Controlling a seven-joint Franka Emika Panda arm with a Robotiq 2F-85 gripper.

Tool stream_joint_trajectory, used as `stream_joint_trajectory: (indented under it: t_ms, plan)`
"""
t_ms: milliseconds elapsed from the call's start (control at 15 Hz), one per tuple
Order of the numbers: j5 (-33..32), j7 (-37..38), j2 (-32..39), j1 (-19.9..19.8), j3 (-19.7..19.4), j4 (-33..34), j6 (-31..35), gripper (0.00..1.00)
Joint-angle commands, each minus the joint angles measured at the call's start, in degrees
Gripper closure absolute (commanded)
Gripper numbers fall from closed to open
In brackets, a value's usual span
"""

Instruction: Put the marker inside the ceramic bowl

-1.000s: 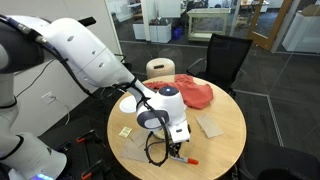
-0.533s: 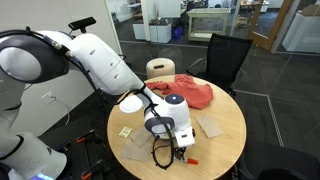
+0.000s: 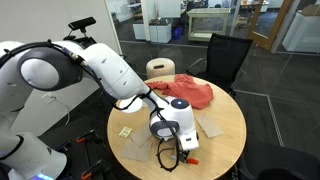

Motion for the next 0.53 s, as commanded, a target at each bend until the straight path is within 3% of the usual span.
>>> stream_joint_trajectory:
  t_ms: [0, 67, 467]
  plan:
    - [2.16, -1.42, 1.53, 0.11, -1.04, 2.53, -2.76, 0.25]
    - [2.33, -1.31, 1.76, 0.06, -1.23, 2.64, -2.91, 0.26]
    - [2.71, -0.84, 1.69, 0.03, -2.31, 2.98, -3.79, 0.72]
